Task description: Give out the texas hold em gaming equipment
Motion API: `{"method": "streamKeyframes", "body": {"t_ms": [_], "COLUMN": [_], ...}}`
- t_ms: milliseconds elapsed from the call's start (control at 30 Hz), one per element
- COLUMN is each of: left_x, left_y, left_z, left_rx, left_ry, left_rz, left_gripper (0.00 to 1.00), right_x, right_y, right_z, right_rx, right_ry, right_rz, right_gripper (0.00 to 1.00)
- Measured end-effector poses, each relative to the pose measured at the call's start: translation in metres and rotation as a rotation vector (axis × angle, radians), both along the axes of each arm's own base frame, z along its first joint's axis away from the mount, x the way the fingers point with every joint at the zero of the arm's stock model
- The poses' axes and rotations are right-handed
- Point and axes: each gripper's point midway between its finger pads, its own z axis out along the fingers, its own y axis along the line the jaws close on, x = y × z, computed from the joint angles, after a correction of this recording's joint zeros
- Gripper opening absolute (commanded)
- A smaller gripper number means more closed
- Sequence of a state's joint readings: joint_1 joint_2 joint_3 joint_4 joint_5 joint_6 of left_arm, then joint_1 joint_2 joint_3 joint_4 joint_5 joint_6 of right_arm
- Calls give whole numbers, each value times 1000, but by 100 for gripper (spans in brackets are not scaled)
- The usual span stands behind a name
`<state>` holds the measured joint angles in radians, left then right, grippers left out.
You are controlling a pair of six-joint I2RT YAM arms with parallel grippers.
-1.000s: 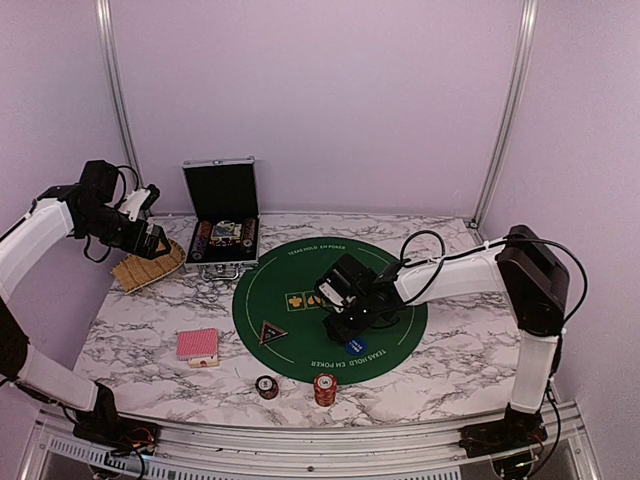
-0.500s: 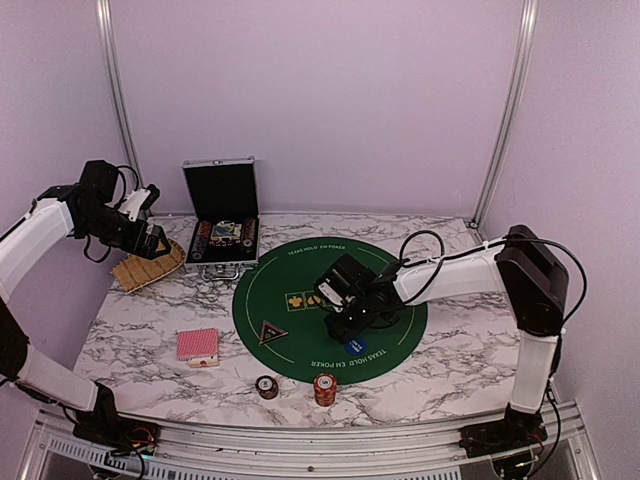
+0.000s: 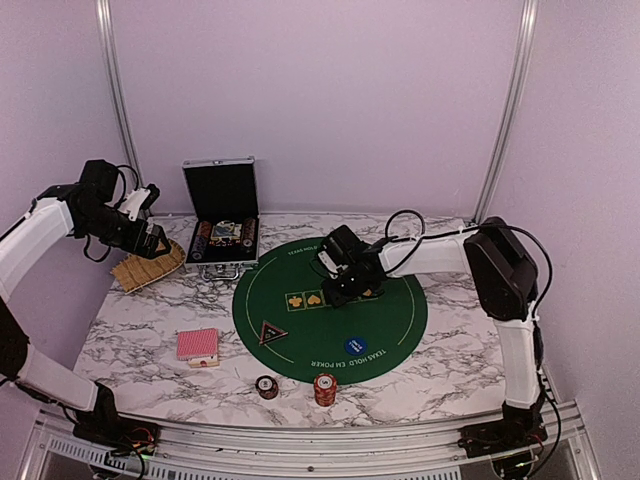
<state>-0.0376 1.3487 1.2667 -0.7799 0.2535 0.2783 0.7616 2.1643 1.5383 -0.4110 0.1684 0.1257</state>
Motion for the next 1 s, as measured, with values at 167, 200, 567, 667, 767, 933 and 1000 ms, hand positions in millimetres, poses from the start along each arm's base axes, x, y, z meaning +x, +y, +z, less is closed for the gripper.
{"method": "streamKeyframes", "body": {"t_ms": [167, 200, 567, 667, 767, 933, 1000], "left_x": [0, 0, 0, -1, -1, -1, -2], "left_y": [0, 0, 0, 0, 0, -1, -1], "left_z": [-2, -2, -3, -3, -3, -3, -3], "left_rx": [0, 0, 2, 2, 2, -2, -5], "left_ry": [8, 9, 11, 13, 14, 15, 15], "left_rz": [0, 0, -2, -3, -3, -6, -8], "left_gripper": [99, 99, 99, 99, 99, 99, 99], "right_x": [51, 58, 116, 120, 124, 130, 131], "right_y": [1, 1, 8, 5, -1, -9, -11], "right_z": [1, 2, 3, 3, 2, 2, 2], "right_rx": [19, 22, 48, 51, 55, 63, 69], "right_ry": [-52, -61, -134, -136, -133, -127, -123], "right_rz": [-45, -51, -105, -115, -130, -140, -140], "right_gripper": [39, 39, 40, 40, 42, 61, 68]}}
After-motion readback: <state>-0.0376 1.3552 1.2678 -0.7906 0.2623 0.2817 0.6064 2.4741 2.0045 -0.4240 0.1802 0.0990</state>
